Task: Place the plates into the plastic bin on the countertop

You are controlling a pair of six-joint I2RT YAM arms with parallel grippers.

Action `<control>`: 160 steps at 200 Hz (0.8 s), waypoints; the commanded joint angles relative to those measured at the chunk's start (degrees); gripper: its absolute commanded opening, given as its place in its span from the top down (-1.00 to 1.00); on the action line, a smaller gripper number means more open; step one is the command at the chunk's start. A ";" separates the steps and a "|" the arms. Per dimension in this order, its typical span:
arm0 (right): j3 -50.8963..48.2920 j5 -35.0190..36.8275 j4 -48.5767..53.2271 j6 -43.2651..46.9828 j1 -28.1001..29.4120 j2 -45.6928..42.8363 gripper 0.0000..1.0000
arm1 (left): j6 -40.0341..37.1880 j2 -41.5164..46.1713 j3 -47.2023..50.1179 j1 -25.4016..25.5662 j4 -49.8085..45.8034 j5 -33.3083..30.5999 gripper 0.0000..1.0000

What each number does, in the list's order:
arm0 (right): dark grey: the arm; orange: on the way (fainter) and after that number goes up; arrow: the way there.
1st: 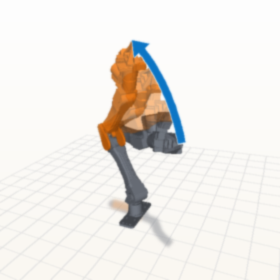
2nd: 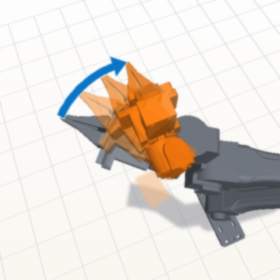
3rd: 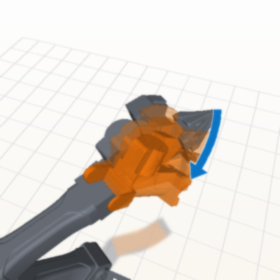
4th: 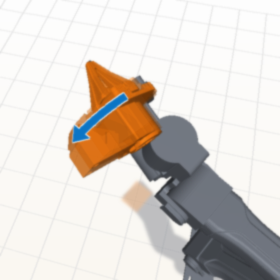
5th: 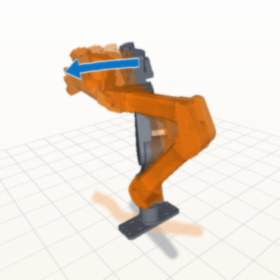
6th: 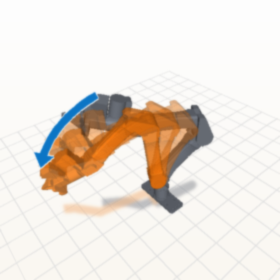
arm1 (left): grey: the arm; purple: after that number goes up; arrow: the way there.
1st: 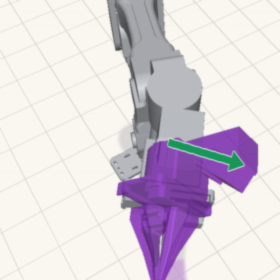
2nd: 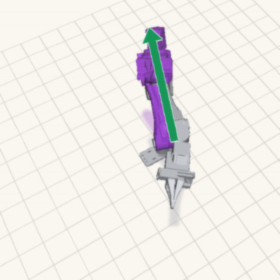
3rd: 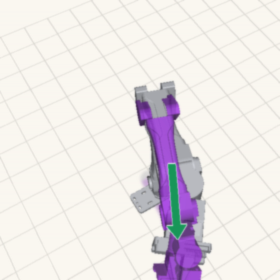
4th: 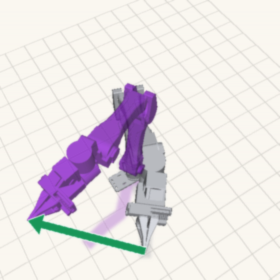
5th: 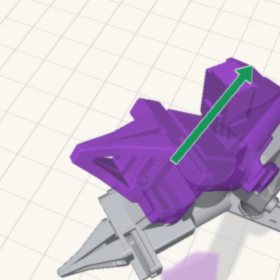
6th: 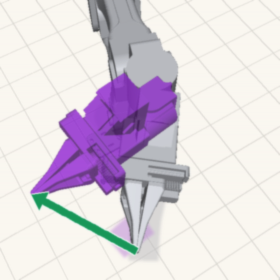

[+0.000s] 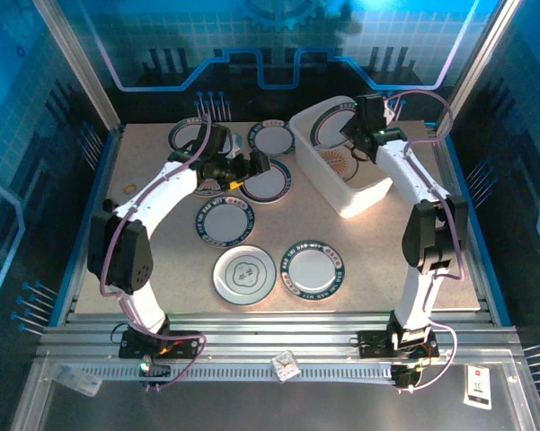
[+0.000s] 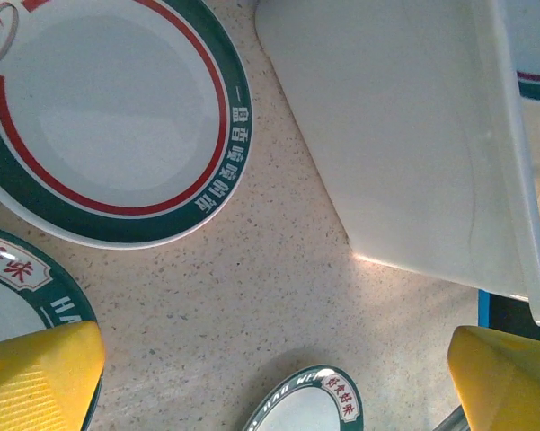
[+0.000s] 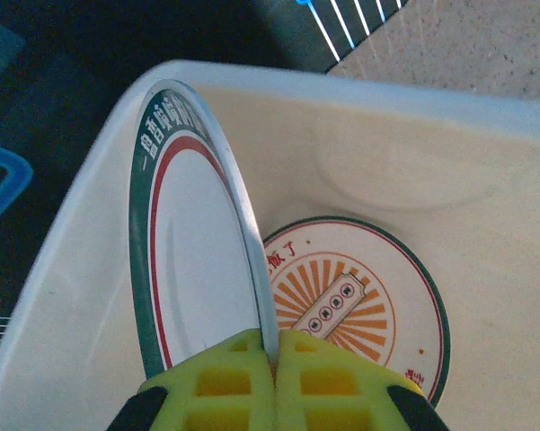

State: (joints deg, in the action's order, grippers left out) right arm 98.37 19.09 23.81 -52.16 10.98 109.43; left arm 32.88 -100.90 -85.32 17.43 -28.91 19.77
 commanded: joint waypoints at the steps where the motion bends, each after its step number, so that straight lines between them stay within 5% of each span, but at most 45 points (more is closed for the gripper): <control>1: 1.95 2.51 -2.82 -3.10 1.29 1.30 1.00 | -1.38 -1.33 -3.55 0.32 -5.84 -1.30 -0.99; 160: -4.27 8.05 1.85 -10.40 1.67 1.43 1.00 | -2.30 -3.73 -2.83 0.41 -3.60 -0.04 -0.98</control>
State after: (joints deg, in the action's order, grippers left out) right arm 92.25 25.12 25.98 -60.03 11.99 110.91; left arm 32.51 -103.77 -87.61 17.43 -32.27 18.92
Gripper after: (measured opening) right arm 0.065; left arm 0.992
